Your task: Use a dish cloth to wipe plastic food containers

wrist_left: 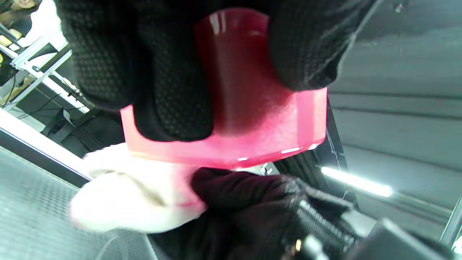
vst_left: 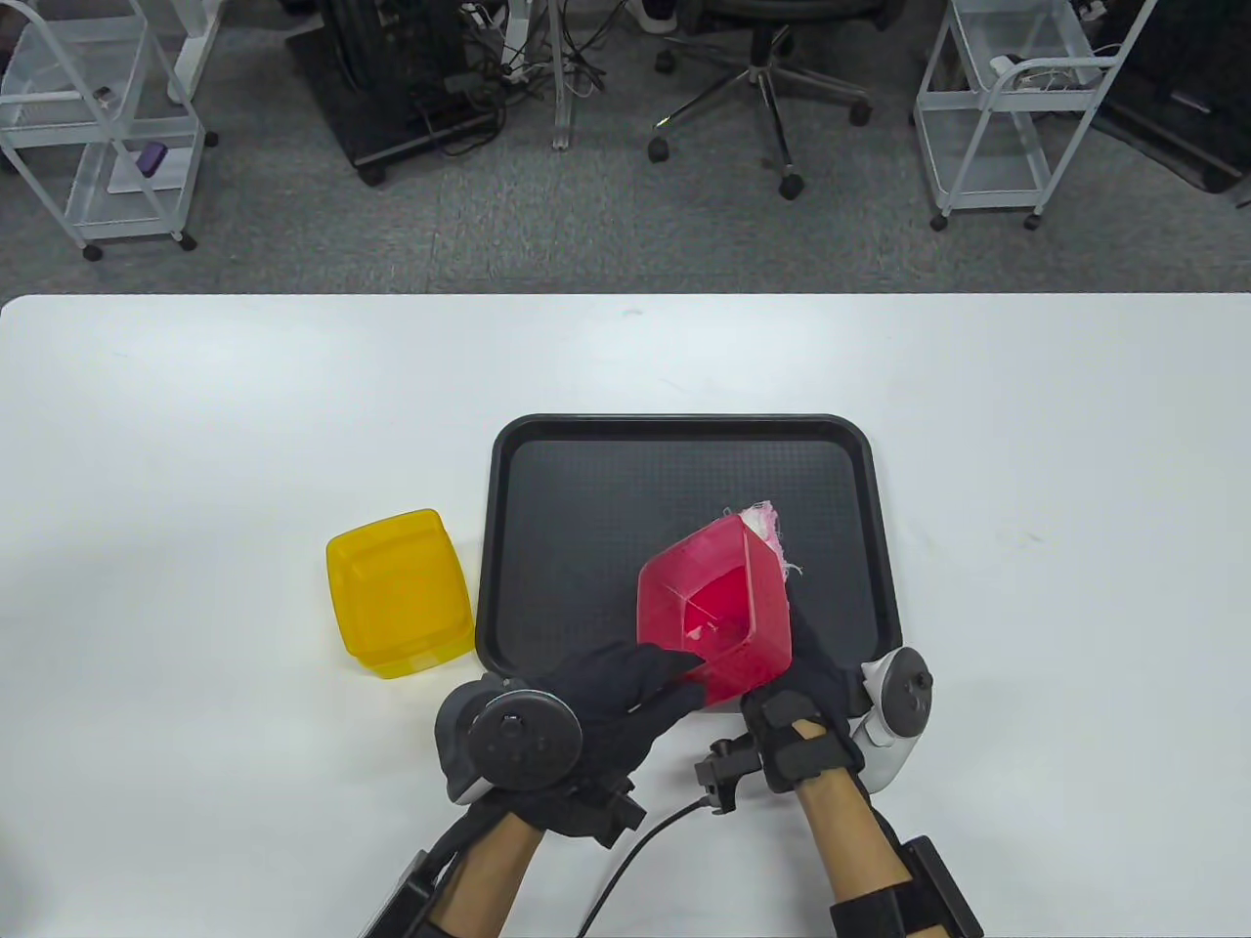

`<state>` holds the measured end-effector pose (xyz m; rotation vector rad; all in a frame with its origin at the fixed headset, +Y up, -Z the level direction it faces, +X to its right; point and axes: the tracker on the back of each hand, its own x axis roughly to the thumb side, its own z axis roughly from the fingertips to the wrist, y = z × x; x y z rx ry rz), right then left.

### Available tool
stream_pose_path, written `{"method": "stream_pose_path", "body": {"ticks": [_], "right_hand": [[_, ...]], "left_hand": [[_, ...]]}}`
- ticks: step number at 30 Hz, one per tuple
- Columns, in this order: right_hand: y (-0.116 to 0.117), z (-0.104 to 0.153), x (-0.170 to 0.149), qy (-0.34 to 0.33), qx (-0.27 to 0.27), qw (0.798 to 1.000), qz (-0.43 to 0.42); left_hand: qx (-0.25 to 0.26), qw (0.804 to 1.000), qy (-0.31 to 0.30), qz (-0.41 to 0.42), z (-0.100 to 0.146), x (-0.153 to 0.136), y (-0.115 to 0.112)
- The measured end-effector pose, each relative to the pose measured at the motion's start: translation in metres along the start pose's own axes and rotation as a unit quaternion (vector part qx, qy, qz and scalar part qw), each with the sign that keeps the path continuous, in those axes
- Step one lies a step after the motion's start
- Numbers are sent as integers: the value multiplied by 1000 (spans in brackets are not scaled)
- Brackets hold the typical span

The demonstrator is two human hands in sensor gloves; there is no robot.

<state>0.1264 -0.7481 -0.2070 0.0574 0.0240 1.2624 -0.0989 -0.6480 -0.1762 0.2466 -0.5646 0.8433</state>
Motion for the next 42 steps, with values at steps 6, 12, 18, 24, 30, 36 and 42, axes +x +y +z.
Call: {"method": "stream_pose_path", "body": {"ticks": [6, 12, 18, 24, 30, 36, 42], "right_hand": [[23, 1, -2, 60, 131, 990, 4], [25, 4, 3, 41, 103, 994, 4], [31, 9, 12, -40, 56, 991, 111], [26, 11, 19, -71, 23, 991, 110], [14, 9, 23, -88, -7, 987, 136], [8, 7, 21, -78, -15, 987, 142], [8, 6, 20, -73, -14, 986, 150]], "left_hand": [[38, 991, -2, -125, 3, -6, 9], [66, 975, 44, -208, 6, -25, 19], [79, 973, 66, -208, 5, -28, 21], [86, 957, 49, -273, 6, -23, 24], [57, 914, 47, -398, 6, -36, 52], [5, 914, 141, -382, 16, -76, 107], [-3, 896, 198, -396, 29, -89, 139]]}}
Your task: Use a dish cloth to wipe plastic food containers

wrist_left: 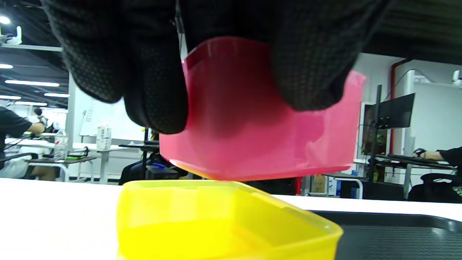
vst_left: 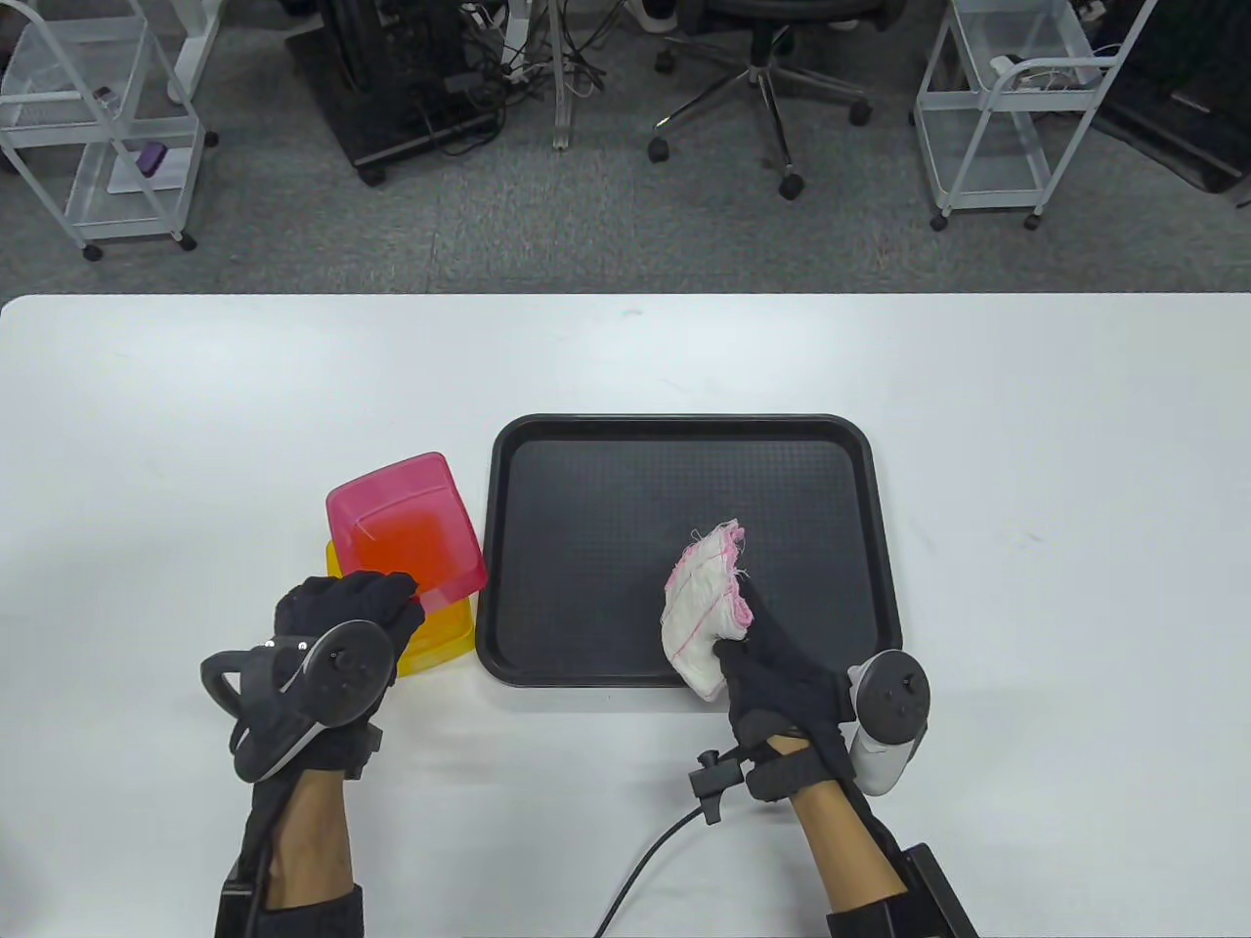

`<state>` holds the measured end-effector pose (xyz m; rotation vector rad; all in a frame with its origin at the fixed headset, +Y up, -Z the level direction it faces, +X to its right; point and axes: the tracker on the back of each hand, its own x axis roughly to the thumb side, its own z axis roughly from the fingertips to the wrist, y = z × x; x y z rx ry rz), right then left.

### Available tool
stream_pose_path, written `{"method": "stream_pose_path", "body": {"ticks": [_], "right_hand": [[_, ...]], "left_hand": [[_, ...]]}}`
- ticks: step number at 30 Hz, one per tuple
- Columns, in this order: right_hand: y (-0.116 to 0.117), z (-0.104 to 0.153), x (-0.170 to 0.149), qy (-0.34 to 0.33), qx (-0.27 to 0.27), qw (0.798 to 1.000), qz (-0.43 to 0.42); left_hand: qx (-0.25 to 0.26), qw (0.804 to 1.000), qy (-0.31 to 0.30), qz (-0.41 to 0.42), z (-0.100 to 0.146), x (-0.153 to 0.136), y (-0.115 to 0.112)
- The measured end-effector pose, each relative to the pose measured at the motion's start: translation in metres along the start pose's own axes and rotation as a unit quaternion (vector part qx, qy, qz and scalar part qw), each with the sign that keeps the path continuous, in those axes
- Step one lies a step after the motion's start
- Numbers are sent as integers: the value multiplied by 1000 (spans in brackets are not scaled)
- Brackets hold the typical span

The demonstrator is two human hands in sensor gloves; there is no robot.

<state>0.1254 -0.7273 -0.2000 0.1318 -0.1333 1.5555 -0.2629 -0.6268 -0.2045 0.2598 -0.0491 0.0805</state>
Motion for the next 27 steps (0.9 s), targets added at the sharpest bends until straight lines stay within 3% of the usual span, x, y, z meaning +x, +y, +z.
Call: {"method": "stream_pose_path", "body": {"ticks": [4, 21, 27], "right_hand": [[-1, 0, -1, 0, -2, 1000, -5], [-3, 1, -1, -1, 0, 1000, 1], [-6, 0, 0, -5, -3, 1000, 8]], "left_hand": [[-43, 999, 4, 12, 0, -7, 0], [-60, 997, 25, -42, 2, -9, -22], [-88, 995, 42, -10, 2, -9, -18]]}}
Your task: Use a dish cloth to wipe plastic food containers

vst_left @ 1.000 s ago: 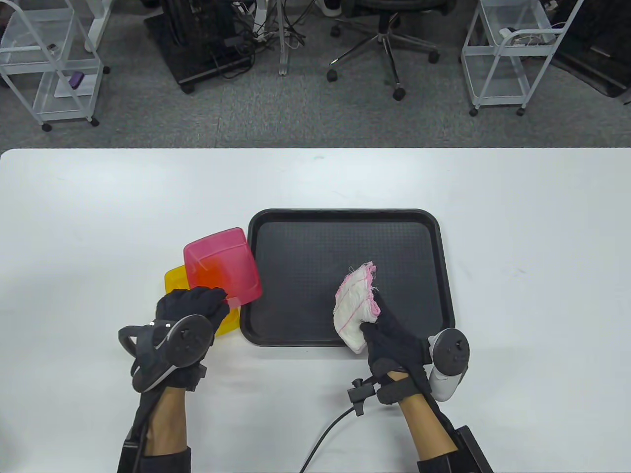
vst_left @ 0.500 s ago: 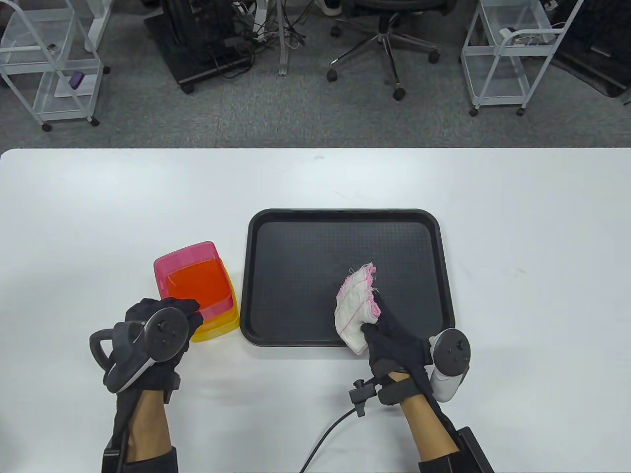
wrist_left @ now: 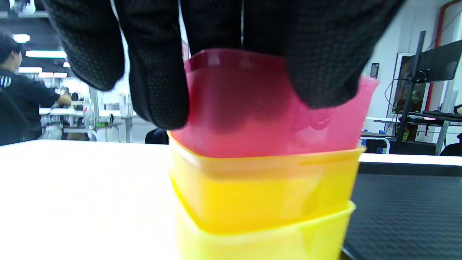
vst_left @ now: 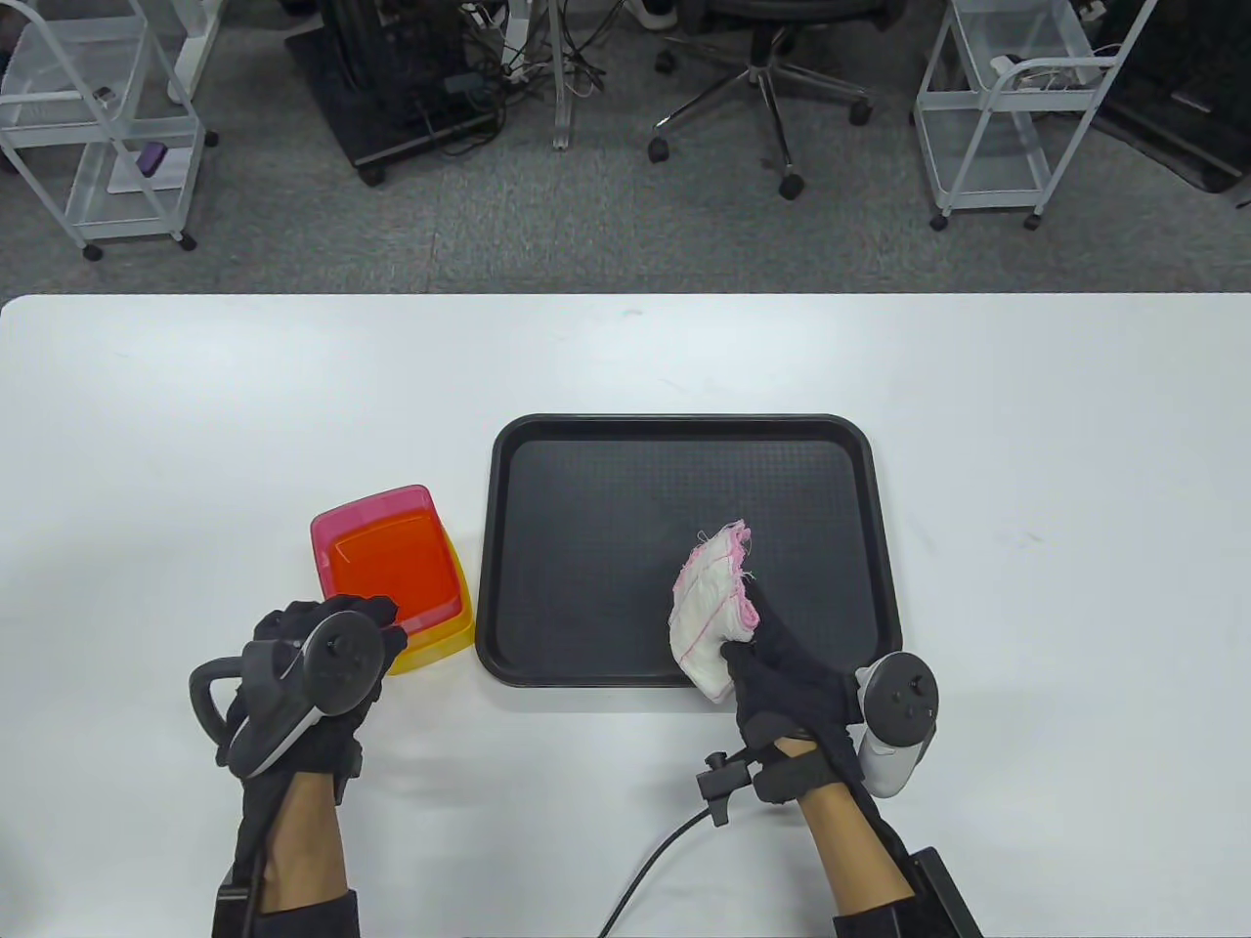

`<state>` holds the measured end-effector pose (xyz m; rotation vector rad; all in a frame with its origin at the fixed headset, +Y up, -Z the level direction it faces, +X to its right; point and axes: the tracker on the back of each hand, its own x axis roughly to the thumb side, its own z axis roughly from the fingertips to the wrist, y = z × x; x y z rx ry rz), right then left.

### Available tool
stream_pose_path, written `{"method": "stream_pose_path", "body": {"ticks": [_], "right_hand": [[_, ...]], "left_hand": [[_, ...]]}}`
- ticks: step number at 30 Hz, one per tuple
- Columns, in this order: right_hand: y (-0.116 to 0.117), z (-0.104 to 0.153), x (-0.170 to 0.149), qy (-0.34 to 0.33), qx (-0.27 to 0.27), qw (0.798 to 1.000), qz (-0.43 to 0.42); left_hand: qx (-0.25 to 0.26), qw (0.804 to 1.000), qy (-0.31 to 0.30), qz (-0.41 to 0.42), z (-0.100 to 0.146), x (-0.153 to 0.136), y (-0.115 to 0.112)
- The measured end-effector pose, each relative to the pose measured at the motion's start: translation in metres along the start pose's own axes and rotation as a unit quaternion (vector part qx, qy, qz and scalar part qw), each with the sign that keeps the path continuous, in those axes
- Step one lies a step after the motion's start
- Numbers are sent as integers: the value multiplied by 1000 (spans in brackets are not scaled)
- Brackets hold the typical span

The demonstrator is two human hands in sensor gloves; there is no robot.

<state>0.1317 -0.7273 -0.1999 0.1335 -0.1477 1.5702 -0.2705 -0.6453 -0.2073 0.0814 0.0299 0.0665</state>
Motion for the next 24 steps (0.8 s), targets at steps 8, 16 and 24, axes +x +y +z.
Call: {"method": "stream_pose_path", "body": {"ticks": [8, 16, 24], "right_hand": [[-39, -14, 30, -41, -53, 993, 96], [-116, -37, 61, 21, -70, 901, 428], [-158, -51, -3, 165, -70, 800, 573]], "left_hand": [[139, 976, -104, 128, 16, 60, 19], [-8, 971, -229, 72, 18, 150, -34], [-15, 965, -261, -8, 21, 168, -49]]}}
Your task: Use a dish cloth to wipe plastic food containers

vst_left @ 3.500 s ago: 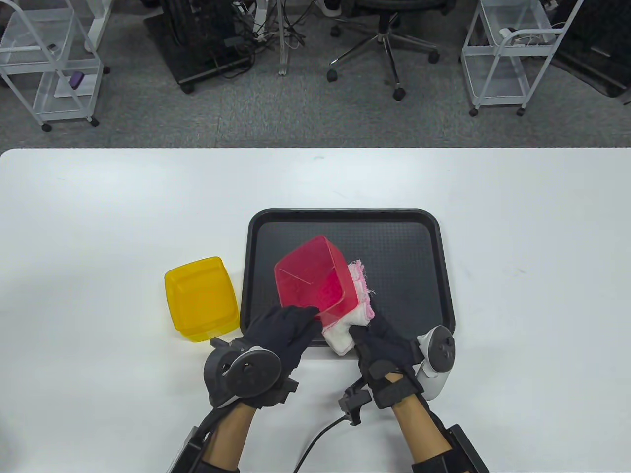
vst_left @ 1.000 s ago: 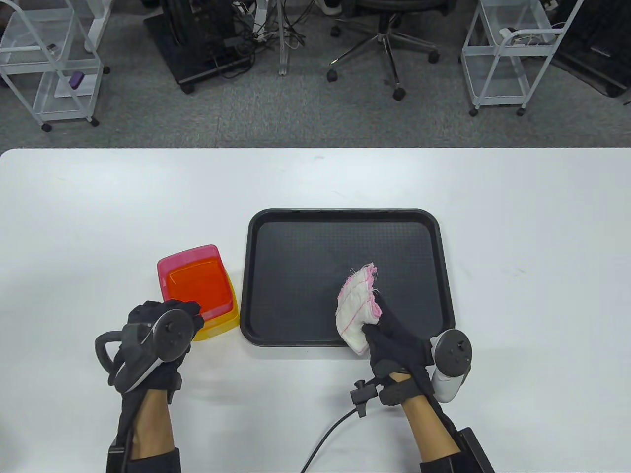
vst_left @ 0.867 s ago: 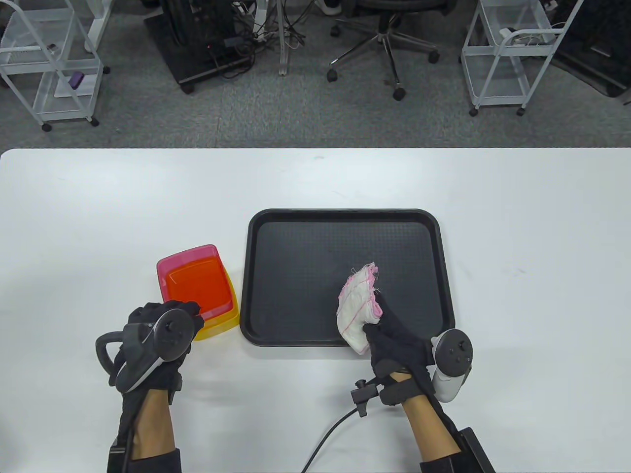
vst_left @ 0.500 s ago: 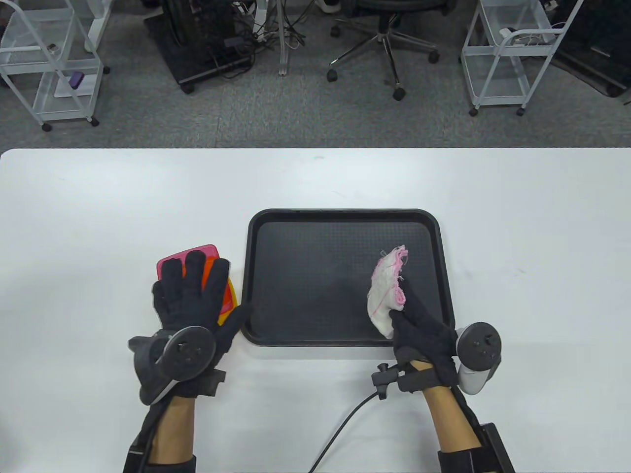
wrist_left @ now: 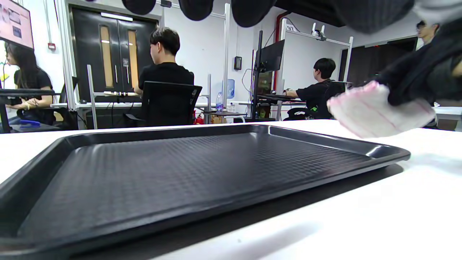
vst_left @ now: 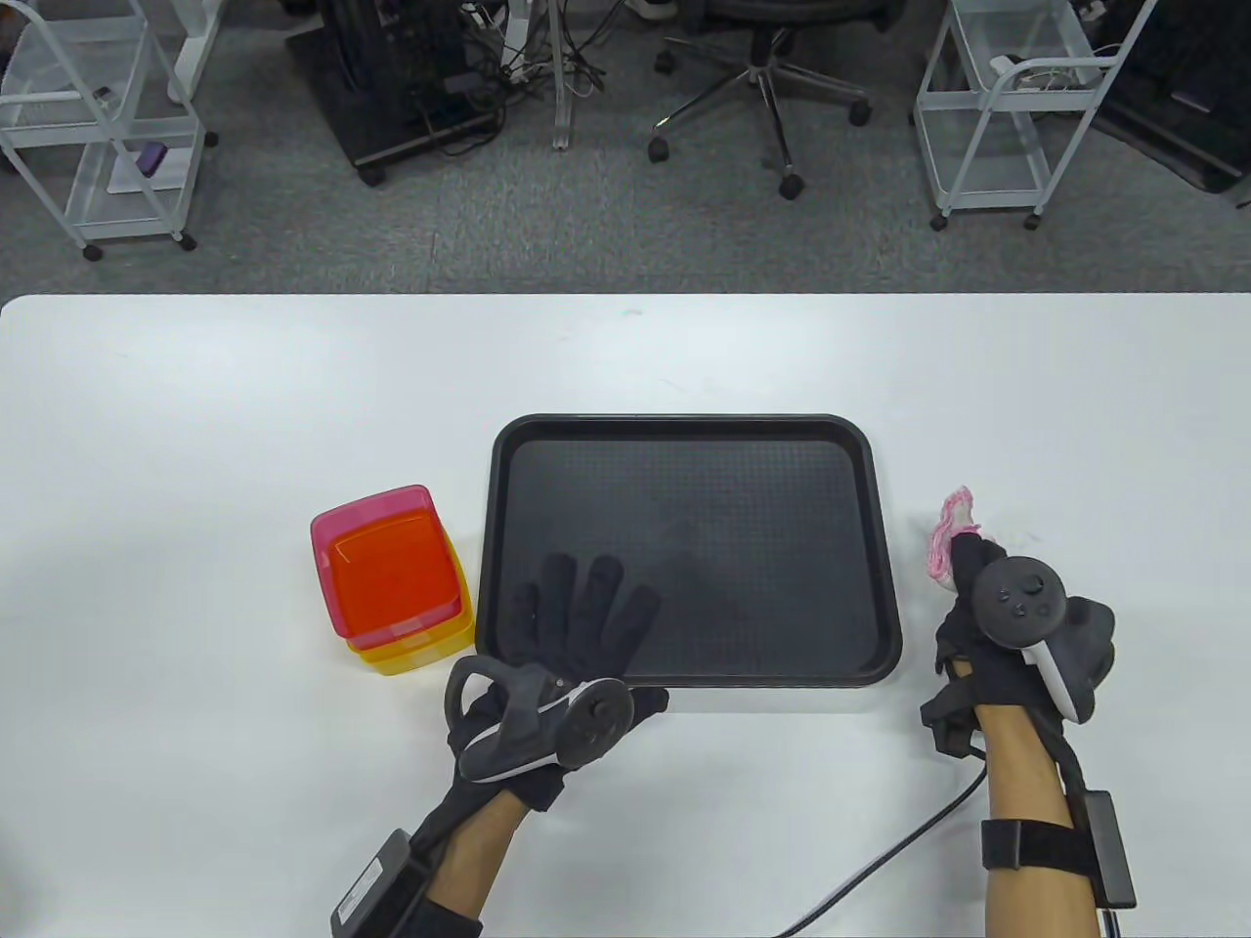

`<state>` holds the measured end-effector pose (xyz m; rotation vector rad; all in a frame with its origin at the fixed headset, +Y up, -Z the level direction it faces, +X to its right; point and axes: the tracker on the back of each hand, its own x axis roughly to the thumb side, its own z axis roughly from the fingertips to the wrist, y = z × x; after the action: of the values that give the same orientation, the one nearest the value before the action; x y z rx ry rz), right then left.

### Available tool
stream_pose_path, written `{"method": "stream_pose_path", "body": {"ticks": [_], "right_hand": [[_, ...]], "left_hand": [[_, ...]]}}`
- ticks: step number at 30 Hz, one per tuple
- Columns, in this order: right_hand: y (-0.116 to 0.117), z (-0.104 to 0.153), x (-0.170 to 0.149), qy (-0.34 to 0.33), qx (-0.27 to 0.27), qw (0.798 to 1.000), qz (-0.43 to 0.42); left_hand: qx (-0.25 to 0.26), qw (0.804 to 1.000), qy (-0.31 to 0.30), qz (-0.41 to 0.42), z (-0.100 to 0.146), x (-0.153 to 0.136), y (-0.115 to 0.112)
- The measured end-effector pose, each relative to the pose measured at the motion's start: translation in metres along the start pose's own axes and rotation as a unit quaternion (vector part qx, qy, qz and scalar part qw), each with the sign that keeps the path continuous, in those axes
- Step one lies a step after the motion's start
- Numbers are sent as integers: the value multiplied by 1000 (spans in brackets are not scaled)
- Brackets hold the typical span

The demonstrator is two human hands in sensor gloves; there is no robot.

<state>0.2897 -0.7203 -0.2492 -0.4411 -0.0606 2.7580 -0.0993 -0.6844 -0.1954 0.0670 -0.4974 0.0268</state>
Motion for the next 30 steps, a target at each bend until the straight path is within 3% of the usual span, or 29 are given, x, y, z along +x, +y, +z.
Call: {"method": "stream_pose_path", "body": {"ticks": [3, 5, 10, 13, 17, 20, 23, 27, 30], "right_hand": [[20, -5, -8, 30, 65, 995, 70], [31, -4, -11, 26, 179, 977, 112], [-6, 11, 8, -6, 118, 990, 83], [-39, 28, 39, -86, 30, 995, 32], [-55, 62, 96, -229, -77, 970, 0], [-40, 94, 142, -325, -91, 941, -6], [-9, 118, 169, -368, -39, 929, 4], [29, 124, 169, -376, 22, 923, 75], [42, 121, 155, -358, 55, 927, 95]], "left_hand": [[0, 1000, 11, 15, 1, -7, -1], [-8, 1000, 18, 7, 1, -11, -4], [-9, 999, 29, -22, 1, -16, -6], [-1, 1000, 31, -1, 1, -13, -3], [7, 1000, 16, -9, 3, -2, -1], [11, 1000, 7, -17, 5, 4, -2], [3, 999, 3, -38, 6, 6, -6], [-10, 999, 11, -50, 6, 1, -10], [-9, 999, 16, -43, 8, -3, -9]]}}
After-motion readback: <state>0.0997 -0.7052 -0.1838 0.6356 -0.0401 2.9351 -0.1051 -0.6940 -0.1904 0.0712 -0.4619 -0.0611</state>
